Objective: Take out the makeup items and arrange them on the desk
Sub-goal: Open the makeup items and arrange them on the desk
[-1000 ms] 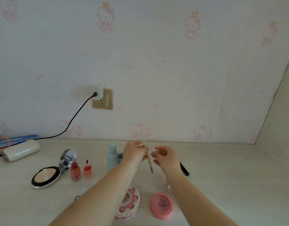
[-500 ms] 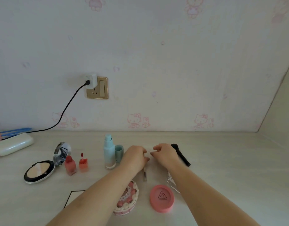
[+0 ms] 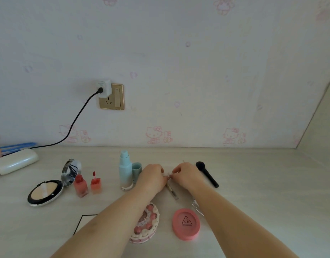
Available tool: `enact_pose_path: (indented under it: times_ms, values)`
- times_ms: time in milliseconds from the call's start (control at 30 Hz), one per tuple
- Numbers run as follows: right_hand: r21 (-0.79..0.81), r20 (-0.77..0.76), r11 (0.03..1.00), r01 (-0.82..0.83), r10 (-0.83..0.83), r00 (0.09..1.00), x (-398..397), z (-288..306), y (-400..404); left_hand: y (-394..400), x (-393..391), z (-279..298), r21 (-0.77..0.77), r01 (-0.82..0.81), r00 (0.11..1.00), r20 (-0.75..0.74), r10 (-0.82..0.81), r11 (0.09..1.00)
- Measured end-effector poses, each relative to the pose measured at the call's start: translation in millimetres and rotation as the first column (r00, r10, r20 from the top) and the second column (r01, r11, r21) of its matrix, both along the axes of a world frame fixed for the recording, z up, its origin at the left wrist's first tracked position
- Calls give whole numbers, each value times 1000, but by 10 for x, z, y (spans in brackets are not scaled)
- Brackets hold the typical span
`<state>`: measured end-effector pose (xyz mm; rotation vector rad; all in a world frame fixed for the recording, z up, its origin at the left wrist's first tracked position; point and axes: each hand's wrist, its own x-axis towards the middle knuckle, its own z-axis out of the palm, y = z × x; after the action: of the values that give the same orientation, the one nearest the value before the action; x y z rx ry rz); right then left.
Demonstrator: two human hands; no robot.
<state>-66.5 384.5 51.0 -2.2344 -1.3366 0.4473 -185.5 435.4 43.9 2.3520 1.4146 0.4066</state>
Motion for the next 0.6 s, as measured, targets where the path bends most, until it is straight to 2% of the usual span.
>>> enact_pose_path:
  times_ms: [200, 367, 500, 600]
  values:
    - [17, -70, 1000, -11, 12, 997, 31, -42, 14, -51, -23, 22, 4, 13, 999, 52, -13, 1000]
    - [243, -283, 962, 123, -51, 958, 295, 186, -36, -98, 5, 129, 240, 134, 990, 15, -141, 961]
    - [296, -324, 920, 256, -155, 933, 759, 349, -247, -54, 238, 269, 361, 306, 952, -109, -286, 881]
    - [185, -248, 960, 212, -163, 955, 959, 282, -396, -46, 411, 297, 383, 430, 899, -264, -349, 818]
